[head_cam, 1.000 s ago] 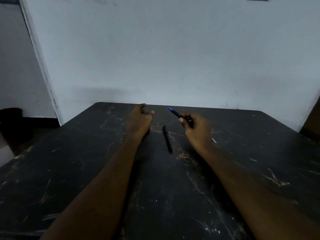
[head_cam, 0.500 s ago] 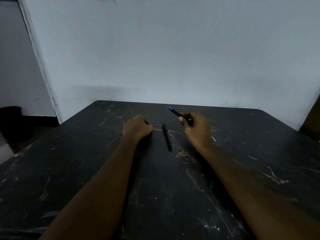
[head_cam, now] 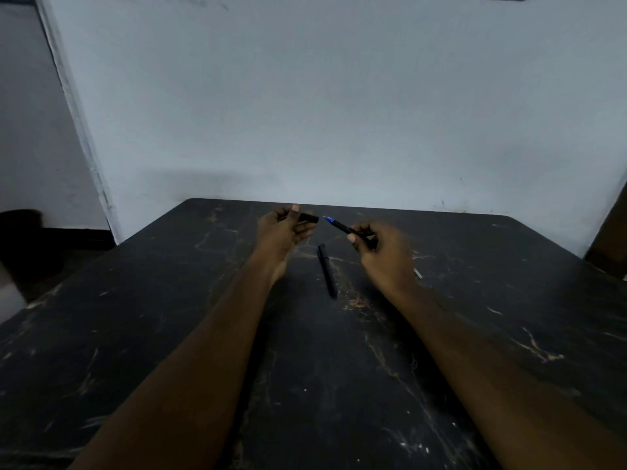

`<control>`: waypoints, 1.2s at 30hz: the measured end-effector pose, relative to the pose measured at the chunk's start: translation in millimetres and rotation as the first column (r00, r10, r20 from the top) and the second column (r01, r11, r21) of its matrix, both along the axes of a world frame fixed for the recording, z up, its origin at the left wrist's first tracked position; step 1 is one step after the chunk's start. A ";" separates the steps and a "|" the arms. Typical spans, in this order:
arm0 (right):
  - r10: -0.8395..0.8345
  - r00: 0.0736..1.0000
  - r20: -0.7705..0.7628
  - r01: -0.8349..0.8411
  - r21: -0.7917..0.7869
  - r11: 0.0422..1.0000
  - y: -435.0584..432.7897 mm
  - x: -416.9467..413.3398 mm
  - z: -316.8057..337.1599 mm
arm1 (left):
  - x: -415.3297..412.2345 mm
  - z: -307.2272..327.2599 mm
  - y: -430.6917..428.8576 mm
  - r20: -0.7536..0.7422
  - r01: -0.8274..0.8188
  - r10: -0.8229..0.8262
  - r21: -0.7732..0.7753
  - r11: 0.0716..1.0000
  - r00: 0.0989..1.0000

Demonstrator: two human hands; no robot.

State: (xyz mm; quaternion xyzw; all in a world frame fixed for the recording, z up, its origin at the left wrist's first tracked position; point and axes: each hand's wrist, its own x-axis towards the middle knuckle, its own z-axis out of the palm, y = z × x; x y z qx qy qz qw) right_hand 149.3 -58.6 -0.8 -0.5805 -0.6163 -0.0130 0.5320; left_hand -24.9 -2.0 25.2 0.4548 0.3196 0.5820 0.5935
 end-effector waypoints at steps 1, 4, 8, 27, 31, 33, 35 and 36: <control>-0.002 1.000 0.007 0.002 -0.001 1.000 0.2 0.2 0.0 | 1.2 0.3 -1.5 0.029 0.019 -0.020 0.008 1.000 0.999; -0.004 1.000 0.015 0.004 -0.008 1.000 -0.6 -0.4 0.4 | 2.9 -0.1 -2.3 0.085 0.058 -0.059 0.011 0.998 0.995; -0.011 1.000 0.029 0.011 -0.011 1.000 -0.7 -0.1 0.3 | 3.6 -2.1 0.3 0.092 0.072 -0.074 0.024 0.997 0.993; -0.037 0.999 0.035 0.038 -0.021 0.999 -2.3 1.8 0.8 | 7.7 -8.0 3.8 -0.006 0.034 -0.034 0.128 0.991 0.999; -0.027 0.998 0.054 0.026 0.015 1.000 -2.9 -2.9 2.4 | 12.5 -8.4 0.7 -0.049 0.071 -0.065 0.135 0.988 0.997; -0.028 0.998 0.056 0.027 0.018 0.999 -3.2 -3.2 2.2 | 13.9 -9.2 0.6 -0.050 0.090 -0.084 0.137 0.986 0.995; -0.029 0.998 0.052 0.028 0.019 0.999 -4.0 -2.9 2.4 | 15.0 -10.3 0.3 -0.061 0.103 -0.096 0.137 0.985 0.994; -0.026 0.999 0.045 0.026 0.019 0.999 -4.9 -2.9 2.9 | 15.8 -10.7 0.3 -0.069 0.102 -0.093 0.138 0.985 0.993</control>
